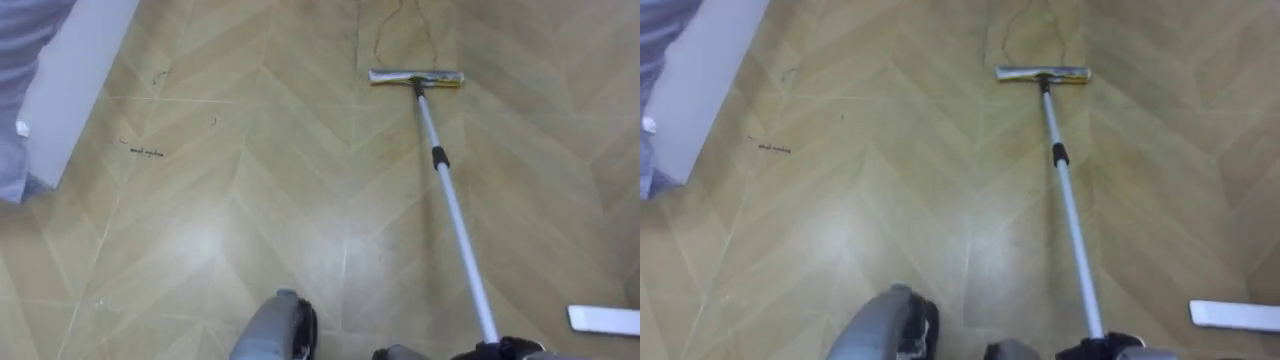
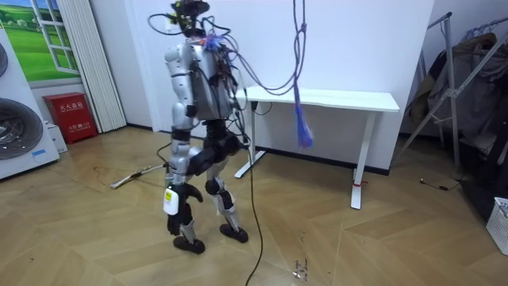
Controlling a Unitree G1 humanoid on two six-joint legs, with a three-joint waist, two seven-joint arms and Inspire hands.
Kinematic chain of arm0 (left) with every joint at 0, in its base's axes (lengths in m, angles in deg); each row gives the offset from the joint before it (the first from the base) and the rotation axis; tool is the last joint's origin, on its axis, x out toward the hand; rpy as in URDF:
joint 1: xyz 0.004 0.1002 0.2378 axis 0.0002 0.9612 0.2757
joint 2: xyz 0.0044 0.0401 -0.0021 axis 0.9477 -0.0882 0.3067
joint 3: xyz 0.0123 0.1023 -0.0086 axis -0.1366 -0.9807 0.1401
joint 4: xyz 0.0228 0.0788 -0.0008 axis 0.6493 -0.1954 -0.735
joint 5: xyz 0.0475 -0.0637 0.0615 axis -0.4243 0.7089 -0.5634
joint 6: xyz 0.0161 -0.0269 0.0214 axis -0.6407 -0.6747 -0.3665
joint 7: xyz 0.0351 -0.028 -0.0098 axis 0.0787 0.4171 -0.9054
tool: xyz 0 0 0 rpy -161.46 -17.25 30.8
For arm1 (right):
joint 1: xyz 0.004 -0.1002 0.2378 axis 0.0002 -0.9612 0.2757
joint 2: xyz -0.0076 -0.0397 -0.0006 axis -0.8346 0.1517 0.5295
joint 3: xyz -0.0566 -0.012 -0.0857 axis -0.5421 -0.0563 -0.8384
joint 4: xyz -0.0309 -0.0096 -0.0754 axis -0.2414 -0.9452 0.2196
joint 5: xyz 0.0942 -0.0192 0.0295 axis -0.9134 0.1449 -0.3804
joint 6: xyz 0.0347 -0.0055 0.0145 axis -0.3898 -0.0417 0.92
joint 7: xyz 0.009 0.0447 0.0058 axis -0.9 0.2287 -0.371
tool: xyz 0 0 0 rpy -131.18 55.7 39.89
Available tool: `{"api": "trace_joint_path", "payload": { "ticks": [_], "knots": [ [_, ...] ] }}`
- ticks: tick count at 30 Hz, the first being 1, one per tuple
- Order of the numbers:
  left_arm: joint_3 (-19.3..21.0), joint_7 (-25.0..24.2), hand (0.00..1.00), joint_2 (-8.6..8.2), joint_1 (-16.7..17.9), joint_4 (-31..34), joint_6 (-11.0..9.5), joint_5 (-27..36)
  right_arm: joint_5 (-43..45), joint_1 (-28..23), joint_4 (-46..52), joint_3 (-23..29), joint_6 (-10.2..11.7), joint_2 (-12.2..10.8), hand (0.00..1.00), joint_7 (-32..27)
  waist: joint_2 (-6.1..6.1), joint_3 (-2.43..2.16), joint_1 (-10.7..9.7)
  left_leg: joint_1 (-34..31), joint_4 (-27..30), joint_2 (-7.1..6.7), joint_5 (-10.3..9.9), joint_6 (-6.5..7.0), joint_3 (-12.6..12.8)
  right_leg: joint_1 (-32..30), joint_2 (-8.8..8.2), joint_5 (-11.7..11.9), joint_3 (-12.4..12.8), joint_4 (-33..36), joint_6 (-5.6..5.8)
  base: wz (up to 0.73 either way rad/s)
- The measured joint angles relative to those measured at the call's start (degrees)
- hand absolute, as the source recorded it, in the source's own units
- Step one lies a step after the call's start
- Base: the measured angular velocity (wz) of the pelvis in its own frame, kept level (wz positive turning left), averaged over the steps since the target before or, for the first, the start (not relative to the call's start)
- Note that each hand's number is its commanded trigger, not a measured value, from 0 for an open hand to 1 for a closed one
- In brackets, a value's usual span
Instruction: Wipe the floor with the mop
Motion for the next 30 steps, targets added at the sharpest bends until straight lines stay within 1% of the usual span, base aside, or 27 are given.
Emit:
{"api": "trace_joint_path", "payload": {
  "ticks": [1,2,3,4,5,7,9,10,11,12,13,14,15,16,18,19,20,21,22,23,24,25,26,27,28,29,30],
  "knots": [
    [-0.1,-0.6,0.00,-0.02,-0.6,0.1,0.0,0.0,-1.4,-2.1,-0.2,0.1,0.0,0.6,1.00,0.9,-0.10,-0.05,-0.2,1.4,-1.1,-1.09,-1.4,0.94,0.3,2.1,-1.00,0.4,-0.1,-2.3,0.78,0.30],
    [-0.1,-0.7,0.00,-0.02,-1.3,-0.1,0.0,0.0,-1.8,-4.3,-0.7,0.1,0.2,1.7,1.00,1.5,-0.08,-0.21,-0.4,2.8,-2.0,-2.85,-2.9,2.09,0.3,3.7,-2.48,0.7,-0.3,-3.8,1.68,0.32],
    [0.0,-0.7,0.00,-0.03,-1.4,-0.4,-0.1,0.0,-1.6,-5.5,-0.9,0.2,0.3,2.4,1.00,1.7,0.21,-0.34,-0.5,3.1,-2.0,-3.54,-3.7,2.57,0.4,4.0,-3.00,0.9,0.1,-3.3,2.02,0.38],
    [0.0,-0.5,0.00,-0.02,-2.7,-1.0,-0.1,0.0,-1.2,-7.8,-1.4,0.1,0.3,3.7,1.00,1.5,0.90,-0.30,-0.8,3.6,-1.6,-4.79,-5.1,3.07,0.4,2.8,-3.54,2.7,0.5,0.1,3.55,0.37],
    [0.1,-0.1,0.00,-0.01,-3.1,-0.5,-0.2,0.0,-0.8,-10.5,-1.7,-0.3,0.3,4.5,1.00,1.0,1.85,-0.68,-1.2,4.1,-1.0,-5.72,-6.7,4.09,0.0,0.1,-3.60,6.9,2.3,5.4,4.20,0.34],
    [0.5,1.0,0.00,-0.03,-3.1,0.3,-0.7,-0.1,-0.7,-13.5,-2.1,-0.3,0.2,4.5,1.00,0.0,3.07,-0.97,-1.8,5.4,-1.4,-6.44,-8.6,4.66,-0.7,-4.1,-3.26,10.3,4.5,10.2,4.99,0.05],
    [0.6,2.0,0.00,-0.11,-3.0,1.3,-0.9,-0.1,-0.8,-15.6,-2.1,-0.2,0.1,3.4,1.00,-1.4,4.02,-0.77,-2.9,7.0,-2.7,-6.45,-9.6,4.86,-0.8,-9.0,-3.29,10.2,4.7,9.2,5.05,-0.07],
    [0.6,2.5,0.00,-0.22,-3.0,1.7,-1.1,0.0,-0.9,-16.6,-2.1,-0.2,0.1,2.5,1.00,-1.9,4.42,-0.64,-3.4,8.2,-3.6,-6.45,-10.3,4.74,-1.1,-11.8,-3.22,10.3,4.7,5.2,4.99,0.00],
    [0.5,2.8,0.00,-0.45,-3.0,2.2,-1.1,0.0,-1.2,-17.2,-2.1,-0.1,0.1,1.6,1.00,-2.2,4.52,-0.70,-4.0,9.2,-4.7,-6.47,-10.8,4.52,-1.3,-14.3,-3.45,11.0,4.5,-1.8,4.84,-0.07],
    [0.4,3.1,0.00,-0.63,-2.9,2.4,-1.1,-0.1,-1.1,-17.4,-2.1,-0.1,0.1,1.2,1.00,-2.2,4.54,-0.70,-4.1,9.7,-5.1,-6.46,-11.3,4.24,-1.6,-15.4,-3.31,11.7,4.6,-5.6,4.69,-0.05],
    [0.0,3.5,0.00,-0.90,-2.9,2.4,-1.1,-0.2,-1.0,-17.6,-2.1,-0.1,-0.4,0.6,1.00,-2.2,4.54,-0.69,-4.7,10.8,-5.5,-6.44,-12.4,3.64,-2.0,-17.1,-3.31,15.4,4.5,-11.7,4.12,0.07],
    [0.0,3.5,0.00,-1.14,-2.6,2.3,-1.1,-0.1,-0.2,-18.3,-2.1,0.5,-0.5,0.2,1.00,-2.2,4.67,-0.70,-5.0,12.2,-5.3,-6.29,-13.9,2.84,-2.8,-17.1,-3.27,19.4,3.8,-13.2,3.51,0.12],
    [0.0,3.5,0.00,-1.15,-2.3,2.3,-1.1,0.0,0.5,-18.6,-2.1,1.1,-0.6,0.0,1.00,-2.2,4.65,-0.76,-5.0,12.9,-5.0,-6.12,-14.6,2.23,-3.1,-15.9,-3.17,20.1,3.1,-13.2,3.22,0.04],
    [0.0,3.5,0.00,-1.08,-1.6,2.4,-0.8,0.0,1.9,-18.1,-1.8,1.8,-1.2,-0.1,1.00,-2.3,4.79,-0.72,-4.7,13.8,-3.1,-4.99,-15.6,0.78,-3.4,-14.4,-2.51,19.9,1.9,-12.8,1.85,-0.07],
    [0.2,3.5,0.00,-0.85,-1.1,2.3,-0.1,0.2,3.8,-15.4,-2.1,2.6,-2.3,0.4,1.00,-2.3,4.93,-0.70,-4.4,13.3,2.2,-3.22,-15.6,0.36,-3.1,-12.5,-1.10,17.8,0.9,-11.4,0.77,-0.08],
    [0.0,3.5,0.00,-0.80,-1.2,2.3,0.6,1.5,4.3,-13.0,-2.4,2.4,-2.9,1.3,1.00,-2.4,4.84,-0.70,-4.2,12.4,6.9,-2.28,-15.2,-0.39,-3.1,-11.7,-0.61,15.4,0.3,-9.6,0.14,0.00],
    [-0.1,3.5,0.00,-0.69,-1.2,2.3,0.5,2.8,4.9,-9.9,-2.8,2.0,-3.4,2.3,1.00,-2.5,4.70,-0.60,-3.7,11.4,11.5,-1.27,-14.2,-2.00,-2.8,-11.0,-0.16,13.4,0.1,-7.7,-0.48,0.00],
    [-0.1,3.6,0.00,-0.62,-1.3,2.4,0.5,3.4,5.2,-8.3,-3.0,1.7,-3.4,2.8,1.00,-2.7,4.26,-0.31,-3.1,11.0,13.5,-0.80,-13.6,-2.68,-2.5,-10.7,0.12,12.5,0.3,-6.8,-0.72,-0.14],
    [-0.1,3.7,0.00,-0.57,-1.3,2.5,0.4,3.5,6.1,-4.7,-3.0,1.3,-3.3,3.7,1.00,-2.9,3.67,0.05,-2.0,10.0,17.2,0.06,-11.5,-3.45,-2.2,-10.1,0.76,11.0,0.7,-5.7,-1.29,-0.21],
    [-0.1,3.9,0.00,-0.54,-1.3,2.5,0.4,3.5,6.1,-0.8,-2.8,0.5,-3.1,4.6,1.00,-2.8,2.93,0.31,-1.3,8.1,20.5,0.59,-9.7,-4.04,-2.0,-9.9,1.20,10.0,1.1,-5.0,-1.72,-0.13],
    [-0.1,4.2,0.00,-0.52,-1.3,2.5,0.4,3.5,6.0,0.8,-2.9,-0.2,-2.7,5.0,1.00,-2.8,2.76,0.42,-1.2,7.0,20.9,0.74,-9.9,-3.92,-2.0,-9.9,1.22,9.5,1.2,-4.8,-1.83,0.08],
    [-0.1,4.4,0.00,-0.40,-1.3,2.6,0.4,3.6,5.7,3.9,-2.4,-1.1,-1.9,5.5,1.00,-2.8,2.47,0.61,-0.9,3.8,20.1,0.93,-10.1,-3.53,-1.8,-9.8,1.23,8.8,1.1,-4.6,-1.95,0.12],
    [-0.1,4.4,0.00,-0.30,-1.3,3.5,0.7,3.5,5.1,6.0,-1.7,-1.5,-1.3,5.9,1.00,-2.8,1.85,1.01,0.3,0.9,17.2,0.98,-10.1,-3.53,-1.3,-9.4,1.24,8.3,1.0,-4.5,-2.24,0.09],
    [-0.1,4.3,0.00,-0.21,-1.2,3.8,0.7,3.4,5.0,6.8,-1.5,-1.5,-1.2,6.0,1.00,-2.9,1.63,1.15,0.9,-0.4,14.7,0.53,-10.1,-3.54,-1.4,-9.0,1.24,7.9,0.9,-4.7,-2.31,0.09],
    [-0.1,4.0,0.00,-0.12,-1.0,3.9,1.0,3.3,5.0,7.3,-0.8,-1.5,-1.0,5.9,1.00,-2.8,1.48,1.20,1.7,-2.1,8.1,-0.31,-9.9,-3.56,-1.7,-7.3,1.18,6.9,0.3,-5.3,-2.17,0.21],
    [0.0,3.4,0.00,-0.09,-1.1,4.0,1.2,3.3,5.0,7.3,-0.6,-1.4,-0.8,5.7,1.00,-2.7,1.50,1.17,1.9,-2.5,0.7,-0.77,-8.9,-3.73,-1.7,-5.4,1.13,5.9,0.0,-6.0,-1.79,0.21],
    [0.1,2.9,0.00,-0.03,-0.8,3.9,1.3,3.3,5.0,7.1,-0.5,-1.4,-0.9,5.5,1.00,-2.5,1.50,1.15,1.9,-2.6,-1.6,-1.13,-6.1,-2.40,-1.6,-3.9,0.95,5.1,-0.1,-6.4,-1.61,0.15]
  ]
}}
